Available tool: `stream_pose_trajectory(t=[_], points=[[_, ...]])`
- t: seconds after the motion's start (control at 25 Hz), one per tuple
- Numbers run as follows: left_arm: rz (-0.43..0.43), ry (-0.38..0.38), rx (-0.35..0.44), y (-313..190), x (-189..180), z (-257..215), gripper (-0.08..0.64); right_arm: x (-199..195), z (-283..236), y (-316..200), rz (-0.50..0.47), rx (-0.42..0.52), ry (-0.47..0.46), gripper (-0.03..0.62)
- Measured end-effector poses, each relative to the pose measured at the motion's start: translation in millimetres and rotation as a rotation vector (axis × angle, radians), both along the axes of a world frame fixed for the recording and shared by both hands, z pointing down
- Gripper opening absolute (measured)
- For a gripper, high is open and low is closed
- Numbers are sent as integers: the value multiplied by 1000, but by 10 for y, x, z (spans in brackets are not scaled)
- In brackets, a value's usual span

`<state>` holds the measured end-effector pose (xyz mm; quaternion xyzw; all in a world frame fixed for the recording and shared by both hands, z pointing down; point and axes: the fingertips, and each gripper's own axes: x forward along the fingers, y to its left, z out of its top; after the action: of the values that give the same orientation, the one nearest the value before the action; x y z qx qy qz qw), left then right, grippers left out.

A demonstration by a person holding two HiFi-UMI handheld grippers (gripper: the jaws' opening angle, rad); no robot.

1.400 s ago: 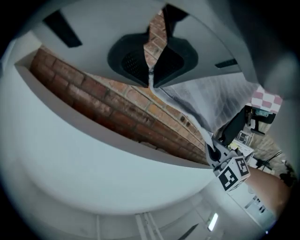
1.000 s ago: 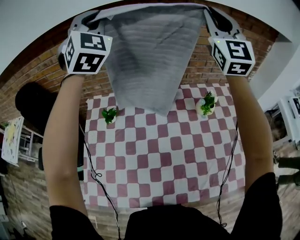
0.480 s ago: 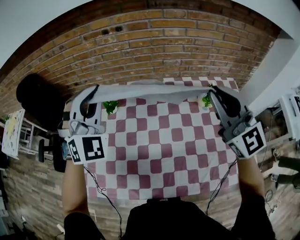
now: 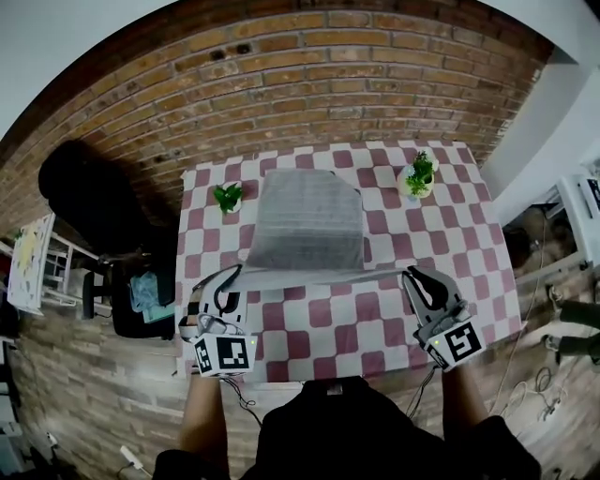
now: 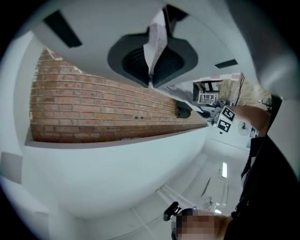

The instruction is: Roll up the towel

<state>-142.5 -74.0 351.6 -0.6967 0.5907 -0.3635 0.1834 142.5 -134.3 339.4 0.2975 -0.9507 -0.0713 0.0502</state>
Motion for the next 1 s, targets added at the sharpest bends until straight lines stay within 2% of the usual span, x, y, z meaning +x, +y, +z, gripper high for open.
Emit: stream_pose_trajectory(t=[0.16,0.32,0.56,0.72,1.0], points=[[-6,72,-51,186,-47,359,11,-29,313,229,62,-79,11,34],[-21,103,-77,399,-127,534,11,-94,543,457,81,-119,15,34],[-45,106,-129,845,-70,815,11,-50,849,831,60,-180,17,34],[-91,96,-162,1167,28,981,11,38,1048,1111,11,-228,18,32],[-135,102,-185,1875,374,1122,11,348,1145,1673,-48,-228,32,34]])
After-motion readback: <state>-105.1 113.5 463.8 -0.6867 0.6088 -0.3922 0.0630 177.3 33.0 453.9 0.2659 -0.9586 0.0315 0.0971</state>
